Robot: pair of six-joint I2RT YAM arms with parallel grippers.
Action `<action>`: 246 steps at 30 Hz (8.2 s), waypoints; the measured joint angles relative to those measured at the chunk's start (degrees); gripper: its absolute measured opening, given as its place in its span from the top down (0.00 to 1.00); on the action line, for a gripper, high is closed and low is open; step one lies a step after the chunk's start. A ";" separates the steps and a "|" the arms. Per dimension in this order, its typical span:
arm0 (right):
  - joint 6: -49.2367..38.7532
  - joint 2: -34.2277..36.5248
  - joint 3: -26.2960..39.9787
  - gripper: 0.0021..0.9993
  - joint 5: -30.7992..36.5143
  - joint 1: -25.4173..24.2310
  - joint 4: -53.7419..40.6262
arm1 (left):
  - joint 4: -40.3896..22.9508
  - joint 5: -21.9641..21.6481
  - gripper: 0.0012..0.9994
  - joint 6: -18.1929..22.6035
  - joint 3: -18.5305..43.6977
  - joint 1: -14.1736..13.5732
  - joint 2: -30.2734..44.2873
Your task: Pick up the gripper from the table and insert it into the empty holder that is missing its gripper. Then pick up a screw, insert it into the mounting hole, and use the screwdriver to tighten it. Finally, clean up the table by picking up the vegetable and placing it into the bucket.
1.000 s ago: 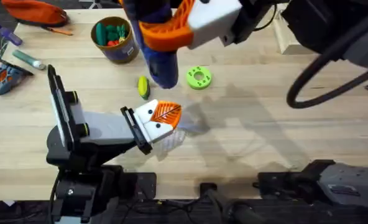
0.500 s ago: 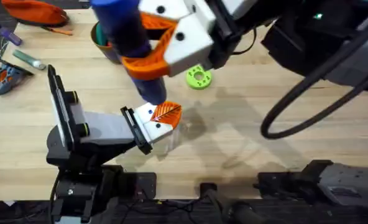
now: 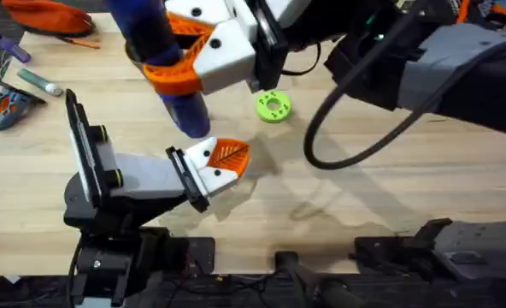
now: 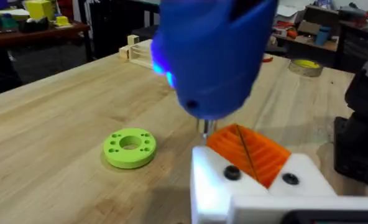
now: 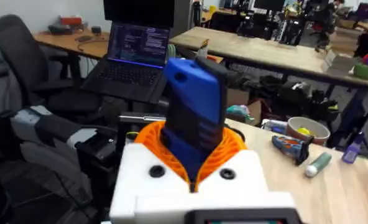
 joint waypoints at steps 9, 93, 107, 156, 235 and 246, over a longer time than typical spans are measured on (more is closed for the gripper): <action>3.06 0.21 -0.04 0.98 -2.32 -1.68 0.85 | 0.00 0.00 0.99 0.02 0.00 0.00 0.00; -2.47 -7.07 -11.15 0.98 6.05 2.56 6.19 | 0.00 0.00 0.99 0.00 0.00 0.00 0.00; -2.91 -5.99 -11.15 0.98 6.08 2.56 5.97 | 0.00 -0.02 0.99 0.00 0.00 0.00 0.00; -30.37 -5.24 22.08 0.98 40.69 -22.79 -79.43 | 0.00 -0.01 0.99 0.01 0.00 0.00 0.00; -48.92 -3.83 21.53 0.01 70.27 -21.62 -79.74 | 0.01 -0.01 0.71 0.09 0.00 0.00 -0.01; -15.57 -20.58 21.53 0.01 70.05 -21.57 -79.24 | 0.00 0.00 0.01 0.00 0.00 0.00 0.00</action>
